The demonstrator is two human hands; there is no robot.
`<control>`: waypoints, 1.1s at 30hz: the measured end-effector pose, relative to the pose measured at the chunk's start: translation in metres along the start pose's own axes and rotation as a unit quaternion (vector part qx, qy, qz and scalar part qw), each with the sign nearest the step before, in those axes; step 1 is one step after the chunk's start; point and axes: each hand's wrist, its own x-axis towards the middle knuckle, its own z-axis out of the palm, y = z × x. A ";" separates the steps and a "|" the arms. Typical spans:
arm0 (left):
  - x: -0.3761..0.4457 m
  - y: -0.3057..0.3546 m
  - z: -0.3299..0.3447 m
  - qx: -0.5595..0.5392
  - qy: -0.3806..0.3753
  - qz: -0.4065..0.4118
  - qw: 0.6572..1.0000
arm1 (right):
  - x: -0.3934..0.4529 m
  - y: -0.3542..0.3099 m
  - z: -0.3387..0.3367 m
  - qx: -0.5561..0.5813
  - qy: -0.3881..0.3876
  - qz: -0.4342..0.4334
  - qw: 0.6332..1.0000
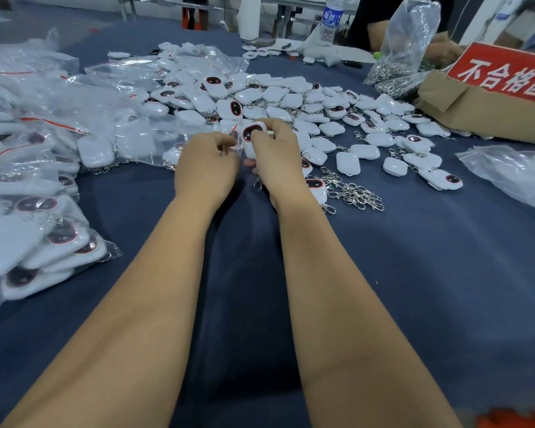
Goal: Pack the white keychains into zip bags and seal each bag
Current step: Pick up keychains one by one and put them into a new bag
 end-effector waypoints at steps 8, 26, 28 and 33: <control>0.003 -0.003 0.000 0.023 -0.020 -0.010 0.999 | -0.019 -0.012 -0.131 -0.157 0.282 0.038 0.946; 0.006 -0.005 -0.005 -0.075 -0.009 -0.040 0.996 | 0.003 -0.009 -0.045 -0.563 0.036 0.026 0.825; 0.005 -0.004 -0.005 -0.095 -0.025 -0.030 0.995 | 0.008 -0.009 -0.037 -0.564 0.052 -0.036 0.824; -0.004 0.002 0.010 0.215 -0.017 0.084 0.973 | 0.020 -0.008 -0.017 -0.332 0.027 -0.039 0.942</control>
